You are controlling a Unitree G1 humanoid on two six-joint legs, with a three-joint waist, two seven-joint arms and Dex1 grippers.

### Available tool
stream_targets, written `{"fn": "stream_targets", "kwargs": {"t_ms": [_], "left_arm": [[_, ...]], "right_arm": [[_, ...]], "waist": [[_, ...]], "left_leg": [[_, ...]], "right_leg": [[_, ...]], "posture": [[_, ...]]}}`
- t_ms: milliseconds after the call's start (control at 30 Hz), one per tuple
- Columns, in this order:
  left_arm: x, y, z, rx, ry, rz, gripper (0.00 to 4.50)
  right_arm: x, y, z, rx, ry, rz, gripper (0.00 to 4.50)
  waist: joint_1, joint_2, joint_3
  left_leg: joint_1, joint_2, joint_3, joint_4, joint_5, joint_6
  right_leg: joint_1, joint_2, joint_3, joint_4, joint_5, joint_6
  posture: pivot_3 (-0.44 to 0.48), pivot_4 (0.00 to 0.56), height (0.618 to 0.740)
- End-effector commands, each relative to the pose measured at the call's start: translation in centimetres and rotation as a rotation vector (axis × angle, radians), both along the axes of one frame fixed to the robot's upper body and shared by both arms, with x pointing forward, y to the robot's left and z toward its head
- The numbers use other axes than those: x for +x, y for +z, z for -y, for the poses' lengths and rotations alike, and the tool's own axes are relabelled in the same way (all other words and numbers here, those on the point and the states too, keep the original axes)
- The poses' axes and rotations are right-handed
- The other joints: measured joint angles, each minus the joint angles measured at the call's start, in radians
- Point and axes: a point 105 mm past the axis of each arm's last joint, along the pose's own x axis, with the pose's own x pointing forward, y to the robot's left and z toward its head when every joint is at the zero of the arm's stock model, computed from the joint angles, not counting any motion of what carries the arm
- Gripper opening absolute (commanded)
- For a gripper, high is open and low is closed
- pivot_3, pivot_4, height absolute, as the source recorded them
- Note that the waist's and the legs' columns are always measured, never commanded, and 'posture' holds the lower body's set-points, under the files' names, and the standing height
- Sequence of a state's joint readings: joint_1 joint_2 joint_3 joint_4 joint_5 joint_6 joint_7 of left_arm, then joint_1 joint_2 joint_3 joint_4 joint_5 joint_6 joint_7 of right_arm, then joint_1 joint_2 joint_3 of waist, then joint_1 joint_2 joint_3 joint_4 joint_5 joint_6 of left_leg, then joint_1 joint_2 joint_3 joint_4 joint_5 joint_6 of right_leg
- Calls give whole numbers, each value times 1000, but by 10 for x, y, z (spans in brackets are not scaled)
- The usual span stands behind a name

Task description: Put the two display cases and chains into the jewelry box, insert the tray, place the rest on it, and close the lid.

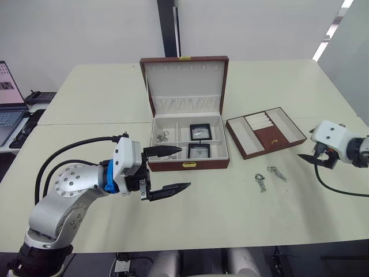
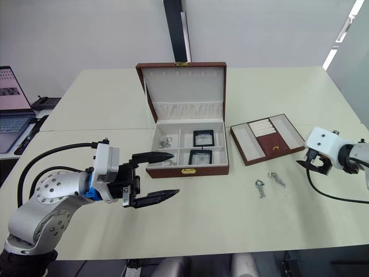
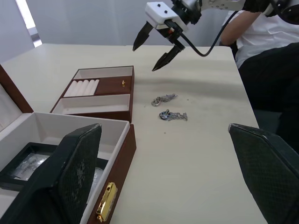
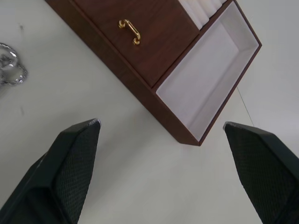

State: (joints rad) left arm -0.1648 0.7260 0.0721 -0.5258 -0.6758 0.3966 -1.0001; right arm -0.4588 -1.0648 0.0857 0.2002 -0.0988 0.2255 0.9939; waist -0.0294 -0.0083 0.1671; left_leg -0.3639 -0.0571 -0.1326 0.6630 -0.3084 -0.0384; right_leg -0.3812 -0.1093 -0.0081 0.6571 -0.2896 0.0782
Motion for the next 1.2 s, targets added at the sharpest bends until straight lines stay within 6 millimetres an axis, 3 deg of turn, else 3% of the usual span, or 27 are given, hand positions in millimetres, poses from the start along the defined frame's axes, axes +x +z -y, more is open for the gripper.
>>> {"fn": "stream_targets", "kwargs": {"t_ms": [33, 433, 867, 1033, 1200], "left_arm": [[-5, 11, 10, -25, -33, 37, 4500], [-1, 19, 18, -57, -36, 50, 4500], [1, 23, 24, -73, -32, 58, 4500], [4, 23, 24, -72, -30, 63, 4500], [7, 24, 23, -70, -23, 68, 4500]], "right_arm": [[12, 1, 0, -44, 8, -18, 4478], [42, -14, -7, -23, -27, -127, 4478], [35, -18, -10, 42, -33, -187, 1215], [16, -11, -10, 126, -40, -247, 70], [-2, 2, -19, 284, -96, -308, 31]], "waist": [[0, 0, 0], [0, 0, 0], [0, 0, 0], [0, 0, 0], [2, 0, 0]], "left_leg": [[0, 0, 0, 0, 0, 0], [-1, 0, 0, 0, 0, -1], [-1, 0, 0, 0, 0, -1], [-1, 0, 0, 0, 0, -1], [-2, 0, 0, 1, 0, -1]], "right_leg": [[0, 0, 0, 0, 0, 0], [-2, 0, 1, 0, 0, 0], [-2, 0, 1, 0, 0, 0], [-2, 0, 0, 1, 0, 0], [-2, 0, 1, 1, 0, 0]], "posture": [[0, 150, 740], [0, 150, 740], [0, 150, 740], [0, 150, 740], [0, 150, 740]]}}
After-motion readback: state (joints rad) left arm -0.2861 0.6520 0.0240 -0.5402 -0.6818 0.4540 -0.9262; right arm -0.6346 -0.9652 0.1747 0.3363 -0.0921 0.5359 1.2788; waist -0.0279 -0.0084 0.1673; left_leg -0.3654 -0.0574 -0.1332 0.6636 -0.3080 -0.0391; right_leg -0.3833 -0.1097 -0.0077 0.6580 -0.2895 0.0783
